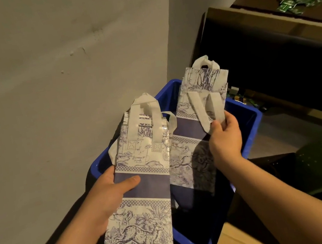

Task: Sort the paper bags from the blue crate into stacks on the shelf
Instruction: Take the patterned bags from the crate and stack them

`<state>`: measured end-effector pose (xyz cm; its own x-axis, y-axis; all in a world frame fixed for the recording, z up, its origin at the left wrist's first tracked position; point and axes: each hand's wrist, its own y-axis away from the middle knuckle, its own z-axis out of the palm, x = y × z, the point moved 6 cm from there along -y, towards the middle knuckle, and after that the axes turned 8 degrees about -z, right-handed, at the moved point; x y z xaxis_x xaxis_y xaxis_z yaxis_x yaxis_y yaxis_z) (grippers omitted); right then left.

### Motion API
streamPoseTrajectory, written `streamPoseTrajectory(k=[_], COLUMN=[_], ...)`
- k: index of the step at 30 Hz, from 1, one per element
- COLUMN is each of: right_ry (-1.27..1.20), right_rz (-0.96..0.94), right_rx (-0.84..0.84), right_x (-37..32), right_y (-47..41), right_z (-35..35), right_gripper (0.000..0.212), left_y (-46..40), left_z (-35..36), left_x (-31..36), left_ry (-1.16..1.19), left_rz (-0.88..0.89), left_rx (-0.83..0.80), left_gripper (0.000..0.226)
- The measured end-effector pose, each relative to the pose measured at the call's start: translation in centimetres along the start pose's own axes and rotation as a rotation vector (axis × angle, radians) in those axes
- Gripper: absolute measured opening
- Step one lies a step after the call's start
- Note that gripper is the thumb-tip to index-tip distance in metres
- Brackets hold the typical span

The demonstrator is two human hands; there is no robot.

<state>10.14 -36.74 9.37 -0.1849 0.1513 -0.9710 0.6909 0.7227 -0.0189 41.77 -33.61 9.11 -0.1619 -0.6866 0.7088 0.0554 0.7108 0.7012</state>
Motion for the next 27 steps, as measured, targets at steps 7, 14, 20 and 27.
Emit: streamPoseTrajectory(k=[7,14,20,27], right_ry=[-0.11,-0.186,-0.116,0.102], right_rz=[0.238,0.241,0.054,-0.166], right_rx=[-0.12,-0.325,-0.36,-0.296], right_x=[-0.4,-4.2,-6.9,-6.9], right_y=[-1.6,2.5,5.7,6.8], right_z=[-4.2,-3.2,-2.2,-2.4], right_gripper=[0.021,0.017,0.009,0.006], left_y=[0.3,1.1,1.5,2.4], left_z=[0.8,3.8,5.9,7.2], left_x=[0.4,2.4,3.6,3.5], left_ry=[0.034,0.041,0.17,0.339], left_rz=[0.003,0.08,0.109,0.107], left_rx=[-0.022,-0.067,-0.053,-0.131], left_gripper=[0.034,0.029,0.016,0.047])
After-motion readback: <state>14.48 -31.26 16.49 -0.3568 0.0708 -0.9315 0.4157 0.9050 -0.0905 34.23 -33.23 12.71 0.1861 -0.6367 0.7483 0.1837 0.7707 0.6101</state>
